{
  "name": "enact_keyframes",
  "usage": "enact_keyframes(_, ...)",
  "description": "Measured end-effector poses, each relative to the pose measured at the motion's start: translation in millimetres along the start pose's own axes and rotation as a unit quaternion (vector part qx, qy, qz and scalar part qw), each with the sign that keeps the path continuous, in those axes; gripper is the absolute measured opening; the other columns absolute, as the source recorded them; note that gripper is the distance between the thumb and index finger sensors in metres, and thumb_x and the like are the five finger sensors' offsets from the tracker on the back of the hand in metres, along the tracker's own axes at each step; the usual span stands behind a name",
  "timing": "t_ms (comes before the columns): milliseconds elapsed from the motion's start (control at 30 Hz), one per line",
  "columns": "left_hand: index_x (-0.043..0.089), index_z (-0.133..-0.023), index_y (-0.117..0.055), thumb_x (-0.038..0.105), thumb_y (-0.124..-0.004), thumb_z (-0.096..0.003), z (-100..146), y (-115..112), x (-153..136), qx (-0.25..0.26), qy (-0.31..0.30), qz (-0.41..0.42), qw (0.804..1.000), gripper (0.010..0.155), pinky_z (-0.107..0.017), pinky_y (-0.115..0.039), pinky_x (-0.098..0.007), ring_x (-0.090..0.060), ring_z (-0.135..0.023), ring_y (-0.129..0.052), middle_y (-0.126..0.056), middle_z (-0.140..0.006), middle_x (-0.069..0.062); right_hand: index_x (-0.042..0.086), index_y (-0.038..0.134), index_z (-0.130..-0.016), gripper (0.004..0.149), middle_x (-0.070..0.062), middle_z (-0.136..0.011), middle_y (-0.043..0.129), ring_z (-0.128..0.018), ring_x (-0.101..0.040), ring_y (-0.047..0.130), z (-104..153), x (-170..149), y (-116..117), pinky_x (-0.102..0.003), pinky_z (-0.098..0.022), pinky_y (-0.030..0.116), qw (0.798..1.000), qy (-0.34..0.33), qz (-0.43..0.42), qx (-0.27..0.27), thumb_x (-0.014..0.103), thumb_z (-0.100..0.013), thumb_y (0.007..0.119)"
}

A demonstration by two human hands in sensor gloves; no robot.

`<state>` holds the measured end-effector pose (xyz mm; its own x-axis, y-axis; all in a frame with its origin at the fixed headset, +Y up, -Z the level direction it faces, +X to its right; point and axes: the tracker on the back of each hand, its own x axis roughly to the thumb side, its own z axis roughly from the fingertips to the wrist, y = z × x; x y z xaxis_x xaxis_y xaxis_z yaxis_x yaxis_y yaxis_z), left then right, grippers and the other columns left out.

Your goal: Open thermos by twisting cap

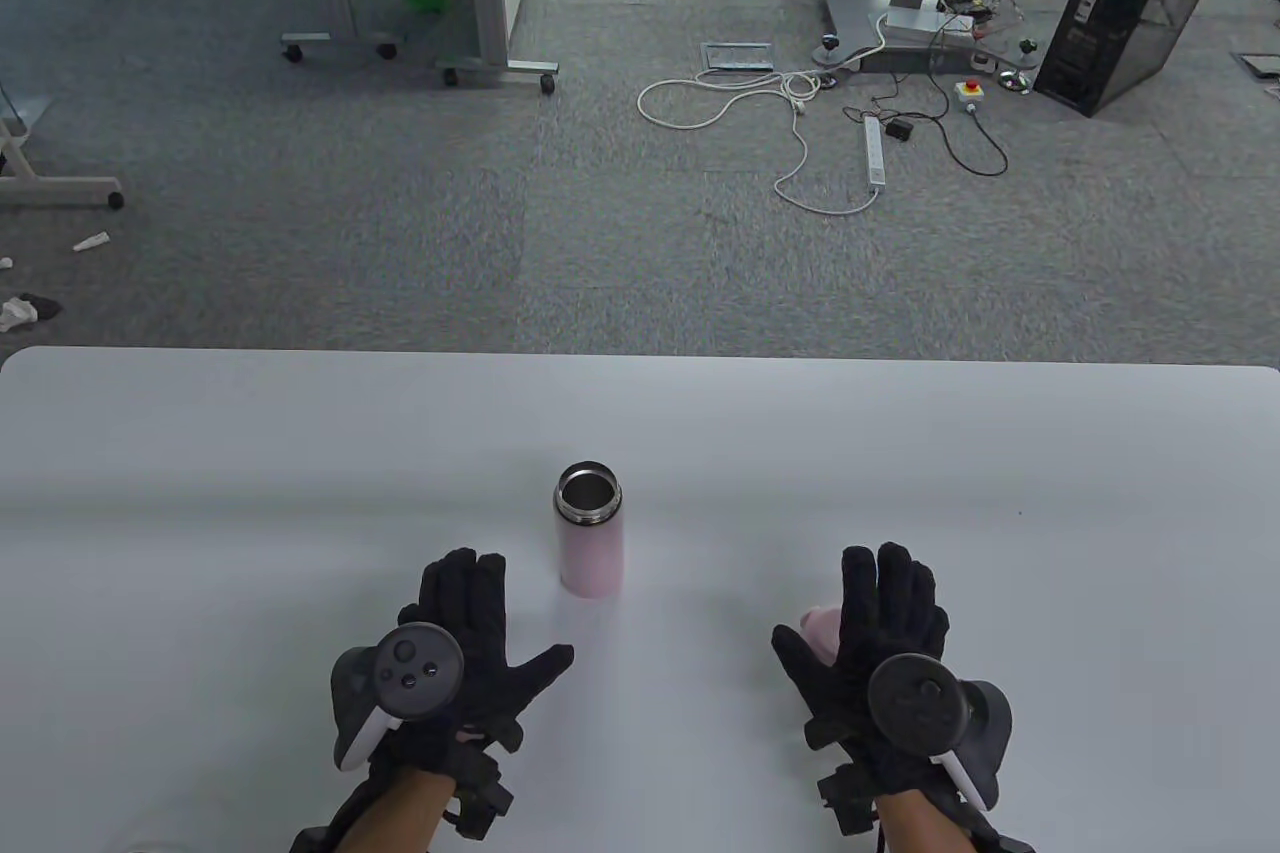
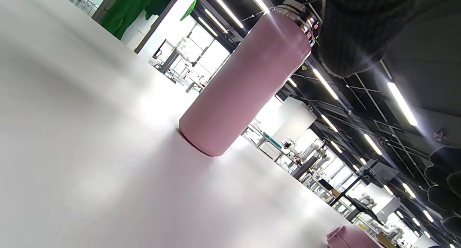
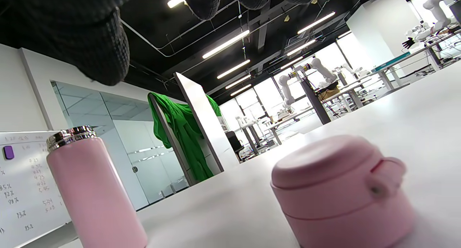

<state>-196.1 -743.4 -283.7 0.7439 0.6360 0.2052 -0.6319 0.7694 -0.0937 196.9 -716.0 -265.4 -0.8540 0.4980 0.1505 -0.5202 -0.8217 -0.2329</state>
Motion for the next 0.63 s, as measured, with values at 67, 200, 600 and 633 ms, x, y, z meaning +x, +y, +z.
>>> enact_keyframes(67,0.017,-0.118,-0.022,0.064,-0.087,-0.0515,-0.2,-0.6,-0.6,-0.004,0.002,0.002,1.0,0.104,-0.067,-0.015,-0.079,-0.051,-0.111,-0.008,-0.009,-0.119,-0.023,0.011,0.026,-0.118,0.1,-0.028,-0.119,0.014,-0.102,-0.061,0.017,-0.3,-1.0,1.9,-0.077,-0.069,0.023,1.0,0.003,0.001,0.004,0.06,-0.054,0.086)
enact_keyframes(200,0.018,-0.118,-0.022,0.064,-0.087,-0.0518,0.1,-0.4,-0.6,-0.004,0.003,0.0,1.0,0.104,-0.067,-0.015,-0.079,-0.051,-0.111,-0.008,-0.009,-0.119,-0.023,0.012,0.026,-0.118,0.099,-0.029,-0.118,0.014,-0.102,-0.061,0.017,0.0,-1.4,5.2,-0.077,-0.069,0.023,1.0,0.004,0.009,0.012,0.06,-0.054,0.085)
enact_keyframes(600,0.018,-0.118,-0.021,0.064,-0.086,-0.0519,-0.2,-0.8,-2.2,-0.008,0.008,0.016,1.0,0.104,-0.067,-0.015,-0.079,-0.05,-0.111,-0.007,-0.008,-0.119,-0.02,0.012,0.027,-0.118,0.1,-0.028,-0.118,0.017,-0.103,-0.061,0.018,0.9,-5.4,12.6,-0.077,-0.069,0.024,0.999,0.007,0.001,0.041,0.06,-0.053,0.086)
enact_keyframes(633,0.018,-0.118,-0.021,0.064,-0.086,-0.0521,-0.2,-1.4,-1.8,-0.01,0.007,0.016,1.0,0.103,-0.067,-0.015,-0.079,-0.05,-0.111,-0.007,-0.008,-0.119,-0.02,0.012,0.026,-0.118,0.1,-0.028,-0.118,0.017,-0.103,-0.061,0.018,1.0,-6.3,12.1,-0.077,-0.069,0.024,0.999,0.008,-0.001,0.04,0.06,-0.053,0.086)
